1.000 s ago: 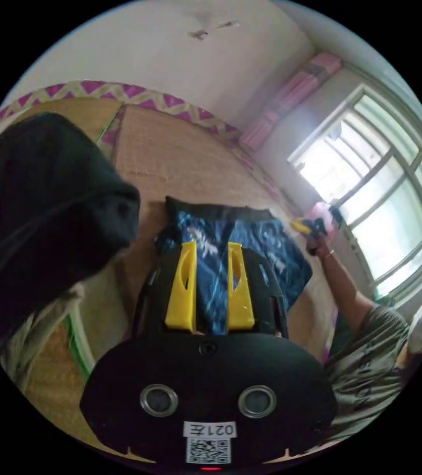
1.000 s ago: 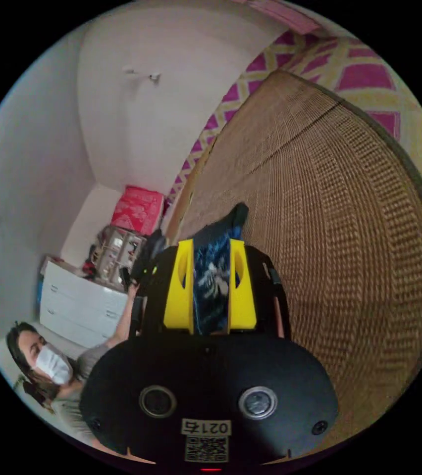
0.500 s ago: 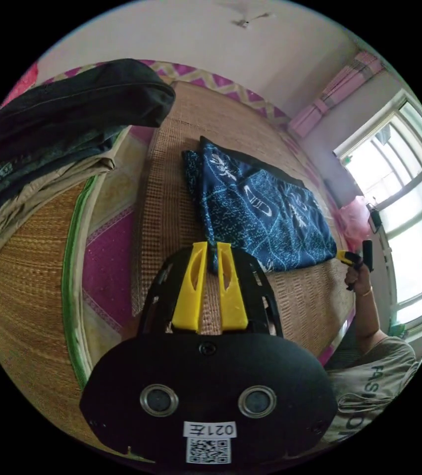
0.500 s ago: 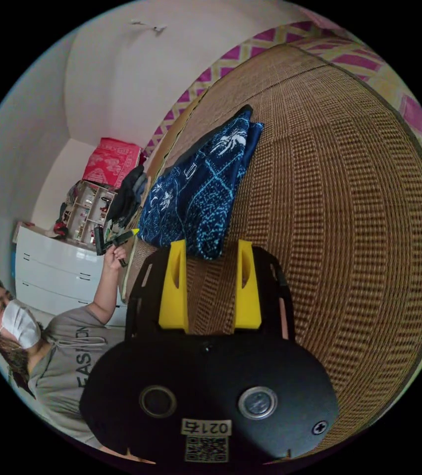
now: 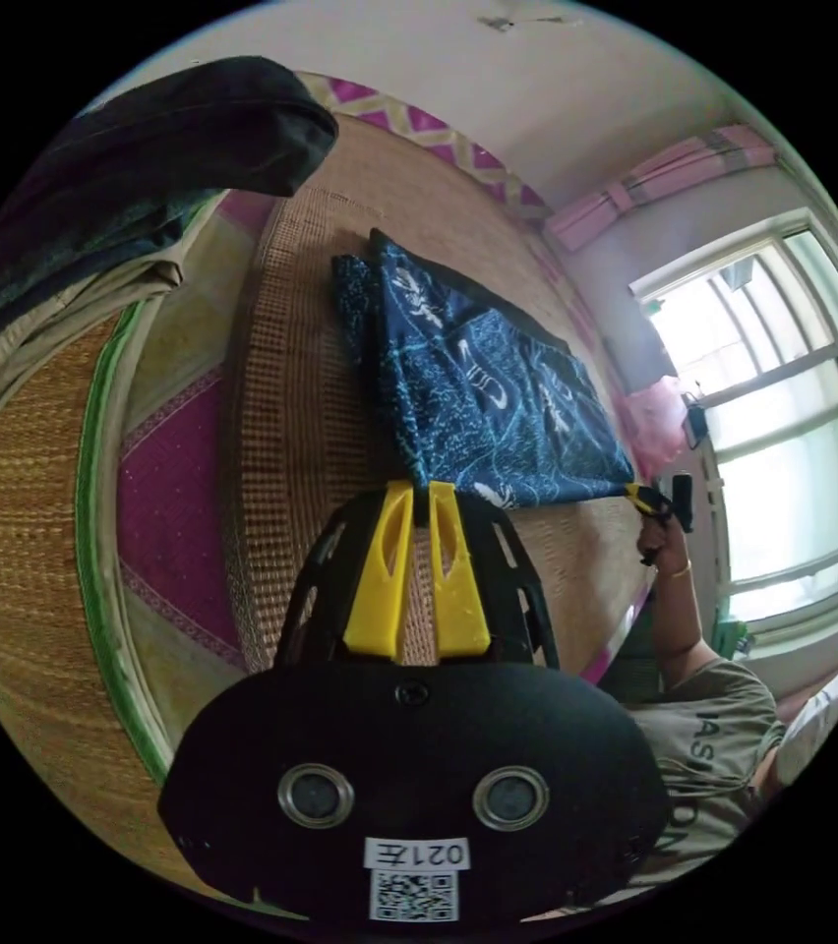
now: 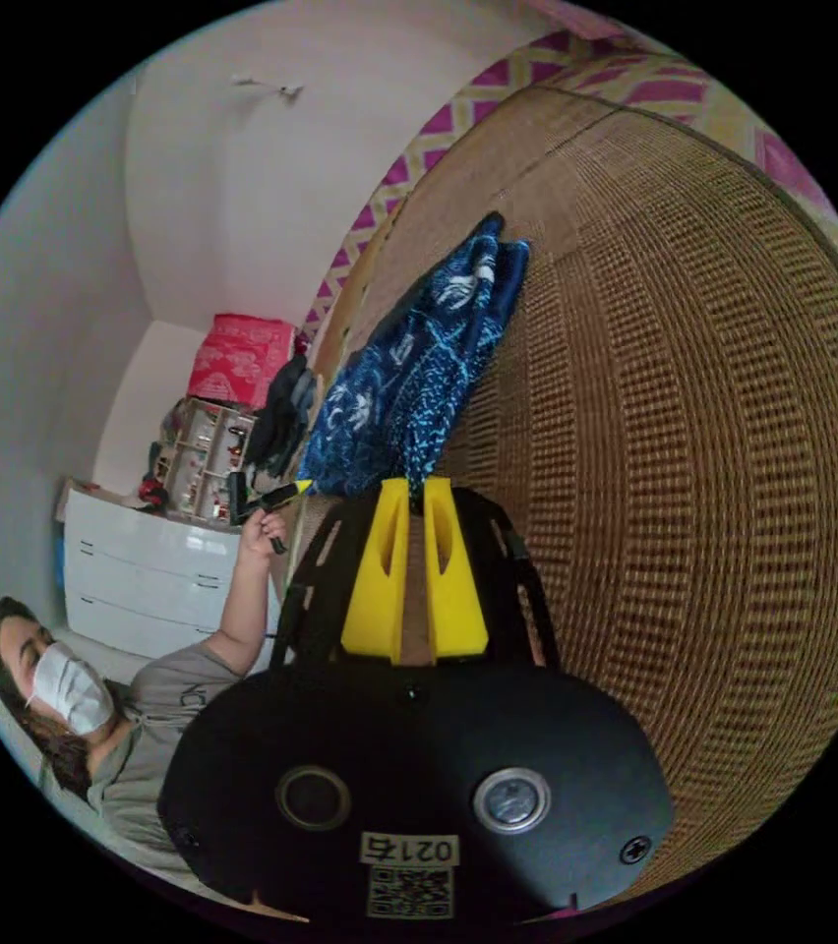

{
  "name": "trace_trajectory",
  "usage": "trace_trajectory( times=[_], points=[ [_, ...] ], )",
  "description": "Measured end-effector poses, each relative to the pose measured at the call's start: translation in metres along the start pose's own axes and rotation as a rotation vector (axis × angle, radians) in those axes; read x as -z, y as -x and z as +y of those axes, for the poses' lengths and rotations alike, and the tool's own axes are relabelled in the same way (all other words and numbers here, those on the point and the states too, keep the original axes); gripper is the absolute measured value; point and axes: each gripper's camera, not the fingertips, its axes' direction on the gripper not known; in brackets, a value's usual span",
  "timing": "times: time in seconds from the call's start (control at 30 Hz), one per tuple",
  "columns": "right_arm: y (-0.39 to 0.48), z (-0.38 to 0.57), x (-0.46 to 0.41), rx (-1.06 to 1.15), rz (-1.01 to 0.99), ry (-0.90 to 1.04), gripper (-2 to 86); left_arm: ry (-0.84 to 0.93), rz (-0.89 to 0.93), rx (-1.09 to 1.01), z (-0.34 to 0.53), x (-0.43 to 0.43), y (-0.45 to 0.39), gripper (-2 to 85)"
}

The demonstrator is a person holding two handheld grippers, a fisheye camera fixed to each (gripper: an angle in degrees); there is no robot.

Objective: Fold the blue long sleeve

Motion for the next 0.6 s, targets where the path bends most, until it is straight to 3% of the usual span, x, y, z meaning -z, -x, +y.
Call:
trace_trajectory(
  times=[0.17, 0.4, 0.47, 0.6],
  points=[
    [0.061, 0.082, -0.026, 0.099, 0.018, 0.134, 0.1, 0.03, -0.107, -0.082, 0.044, 0.032, -0.007, -0.4],
    [0.144, 0.226, -0.158, 0.272, 0.002, 0.347, 2.2, 0.041, -0.377, -0.195, 0.121, 0.059, -0.004, 0.2],
    [0.153, 0.235, -0.172, 0.278, 0.05, 0.343, 3.6, -0.004, -0.389, -0.175, 0.139, 0.066, -0.001, 0.8],
    [0.163, 0.233, -0.112, 0.268, 0.11, 0.167, 8.9, -0.158, -0.453, -0.05, 0.194, 0.105, -0.008, 3.9]
  ],
)
